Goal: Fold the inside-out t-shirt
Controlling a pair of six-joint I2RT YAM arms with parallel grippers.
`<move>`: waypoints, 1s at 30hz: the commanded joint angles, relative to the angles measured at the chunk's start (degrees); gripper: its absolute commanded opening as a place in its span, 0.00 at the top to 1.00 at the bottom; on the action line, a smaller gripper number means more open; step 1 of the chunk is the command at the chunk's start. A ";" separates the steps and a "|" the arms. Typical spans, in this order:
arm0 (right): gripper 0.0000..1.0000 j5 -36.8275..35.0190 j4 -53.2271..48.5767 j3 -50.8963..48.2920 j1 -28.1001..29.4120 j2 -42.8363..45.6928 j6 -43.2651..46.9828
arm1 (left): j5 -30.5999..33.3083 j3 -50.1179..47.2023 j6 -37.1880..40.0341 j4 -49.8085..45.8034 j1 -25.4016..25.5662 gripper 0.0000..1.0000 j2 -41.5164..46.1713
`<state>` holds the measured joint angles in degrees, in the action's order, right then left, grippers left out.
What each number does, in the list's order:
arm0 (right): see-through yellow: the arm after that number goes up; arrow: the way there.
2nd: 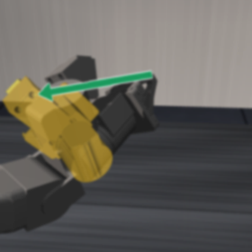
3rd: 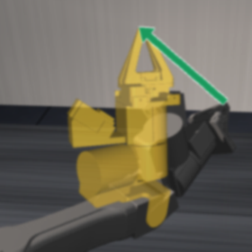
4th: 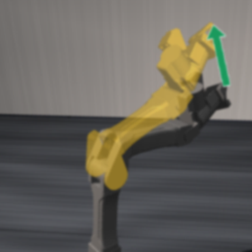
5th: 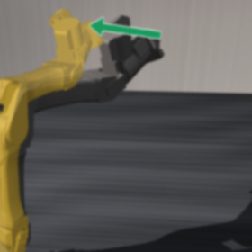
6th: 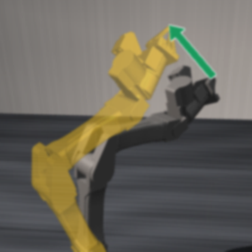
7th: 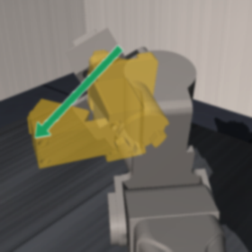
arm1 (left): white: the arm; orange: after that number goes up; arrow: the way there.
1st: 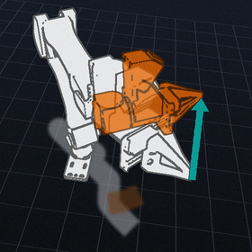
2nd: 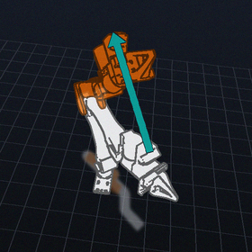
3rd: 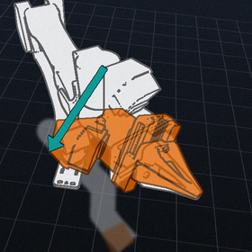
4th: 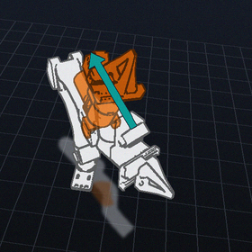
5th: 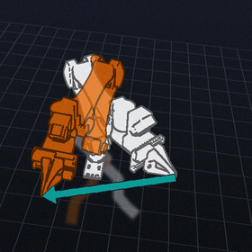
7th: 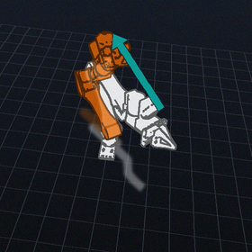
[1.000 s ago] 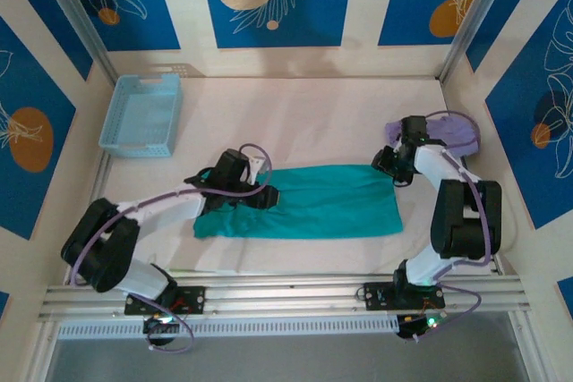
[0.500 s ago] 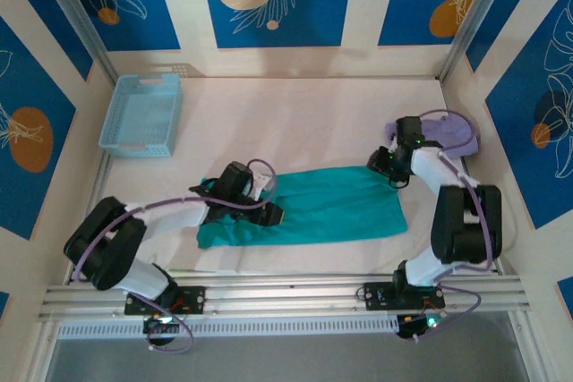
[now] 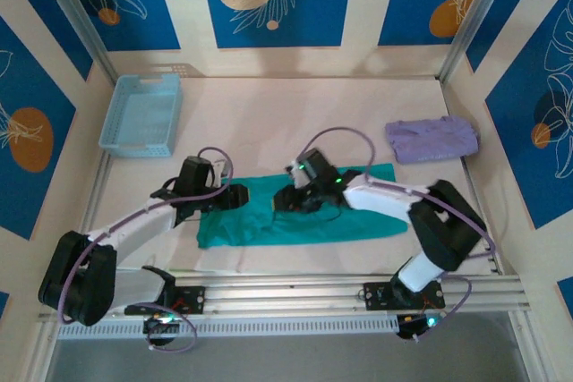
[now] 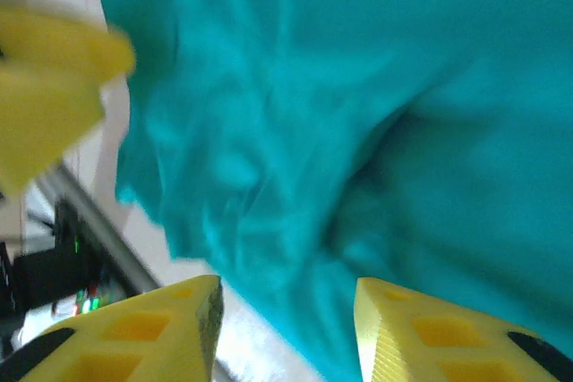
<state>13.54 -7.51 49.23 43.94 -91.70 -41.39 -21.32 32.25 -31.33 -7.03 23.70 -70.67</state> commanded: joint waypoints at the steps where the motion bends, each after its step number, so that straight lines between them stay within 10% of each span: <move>1: 0.59 3.48 2.01 2.53 3.60 -3.92 -7.87 | 0.71 -2.02 -1.22 -2.91 0.03 0.41 0.03; 20: 0.64 -3.19 -4.84 7.10 4.31 -9.55 -7.75 | 3.66 -4.93 0.37 0.15 0.02 0.42 -3.23; 30: 0.95 -2.69 -5.33 7.04 4.29 -7.51 -6.42 | 4.12 -5.27 0.44 0.63 0.07 0.42 -4.82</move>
<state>10.50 -10.83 55.40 48.34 -101.71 -48.21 -18.33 27.99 -31.42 -6.13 23.75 -74.46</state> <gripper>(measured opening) 0.070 0.582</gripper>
